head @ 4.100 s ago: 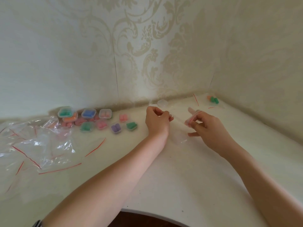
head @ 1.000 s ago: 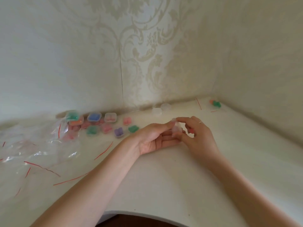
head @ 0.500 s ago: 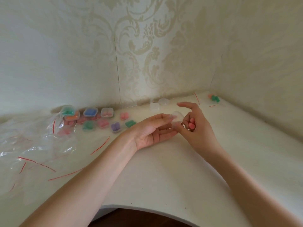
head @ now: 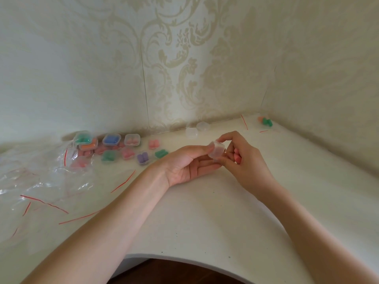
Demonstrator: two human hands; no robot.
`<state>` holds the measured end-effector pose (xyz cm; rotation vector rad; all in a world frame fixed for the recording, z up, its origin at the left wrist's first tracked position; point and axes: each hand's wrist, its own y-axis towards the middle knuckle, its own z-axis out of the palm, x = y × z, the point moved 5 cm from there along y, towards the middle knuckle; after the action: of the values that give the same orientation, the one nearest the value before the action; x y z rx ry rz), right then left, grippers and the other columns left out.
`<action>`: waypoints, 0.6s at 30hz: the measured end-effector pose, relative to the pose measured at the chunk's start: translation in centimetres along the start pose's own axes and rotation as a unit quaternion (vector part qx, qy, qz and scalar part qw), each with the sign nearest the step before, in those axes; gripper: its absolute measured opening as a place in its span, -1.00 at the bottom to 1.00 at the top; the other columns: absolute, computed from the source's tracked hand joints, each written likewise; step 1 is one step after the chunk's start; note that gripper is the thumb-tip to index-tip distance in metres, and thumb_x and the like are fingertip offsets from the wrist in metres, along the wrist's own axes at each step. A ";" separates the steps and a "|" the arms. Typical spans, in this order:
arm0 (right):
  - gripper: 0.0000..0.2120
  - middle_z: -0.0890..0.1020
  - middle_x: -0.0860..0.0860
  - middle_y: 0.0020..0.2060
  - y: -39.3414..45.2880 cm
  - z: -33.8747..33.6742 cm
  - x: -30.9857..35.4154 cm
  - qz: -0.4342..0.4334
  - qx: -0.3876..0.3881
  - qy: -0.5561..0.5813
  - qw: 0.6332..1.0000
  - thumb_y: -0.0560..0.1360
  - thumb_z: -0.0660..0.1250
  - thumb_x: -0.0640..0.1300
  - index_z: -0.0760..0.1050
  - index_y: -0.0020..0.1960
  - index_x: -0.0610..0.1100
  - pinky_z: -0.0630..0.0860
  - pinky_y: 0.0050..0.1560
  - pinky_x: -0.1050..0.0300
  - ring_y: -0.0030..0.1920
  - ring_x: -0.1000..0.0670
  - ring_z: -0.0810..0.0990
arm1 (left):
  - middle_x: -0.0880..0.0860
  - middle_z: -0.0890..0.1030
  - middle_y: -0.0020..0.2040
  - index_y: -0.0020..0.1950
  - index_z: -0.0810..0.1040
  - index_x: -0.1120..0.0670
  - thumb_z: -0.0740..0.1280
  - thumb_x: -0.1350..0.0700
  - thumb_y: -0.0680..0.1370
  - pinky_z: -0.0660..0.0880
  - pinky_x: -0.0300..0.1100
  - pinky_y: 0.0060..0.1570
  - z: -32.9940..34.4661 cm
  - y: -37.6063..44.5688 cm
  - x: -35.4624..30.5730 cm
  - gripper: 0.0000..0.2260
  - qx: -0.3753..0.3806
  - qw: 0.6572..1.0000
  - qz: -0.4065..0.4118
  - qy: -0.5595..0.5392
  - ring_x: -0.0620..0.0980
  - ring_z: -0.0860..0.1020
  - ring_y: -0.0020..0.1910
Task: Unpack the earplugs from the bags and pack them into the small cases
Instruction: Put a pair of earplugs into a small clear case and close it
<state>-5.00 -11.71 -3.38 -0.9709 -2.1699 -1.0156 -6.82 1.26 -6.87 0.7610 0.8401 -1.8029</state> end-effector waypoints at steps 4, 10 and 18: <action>-0.72 0.35 0.04 -0.37 0.2 0.6 -0.3 0.003 0.010 -0.024 1.000 0.47 0.38 -0.25 0.37 0.10 -0.08 0.32 -0.28 0.37 -0.37 0.18 0.34 | 0.17 0.67 -0.08 0.08 0.54 0.28 0.33 0.15 0.41 0.60 -0.18 -0.05 0.0 0.2 0.3 -0.69 -0.011 1.000 0.000 0.001 -0.02 0.67 -0.17; -0.84 0.34 0.01 -0.39 0.2 0.4 -0.4 0.016 -0.023 -0.008 1.000 0.49 0.37 -0.21 0.38 -0.06 -0.09 0.28 -0.33 0.32 -0.40 0.15 0.29 | 0.27 0.64 -0.03 0.15 0.50 0.35 0.30 0.12 0.43 0.59 -0.10 -0.01 -0.3 0.3 0.2 -0.62 -0.025 0.997 0.001 -0.074 0.08 0.67 -0.14; -0.78 0.33 0.14 -0.47 -0.1 0.8 0.2 -0.044 0.012 -0.038 0.998 0.46 0.41 -0.21 0.37 -0.23 -0.07 0.25 -0.33 0.27 -0.38 0.10 0.27 | 0.25 0.65 -0.08 0.23 0.42 0.27 0.09 0.12 0.64 0.61 -0.04 -0.17 -0.6 0.3 -0.6 -0.71 -0.032 0.990 0.033 -0.134 0.13 0.66 -0.18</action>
<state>-5.34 -11.08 -3.71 -0.9244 -2.3001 -1.0054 -6.30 1.99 -6.82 0.4862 0.6827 -1.7631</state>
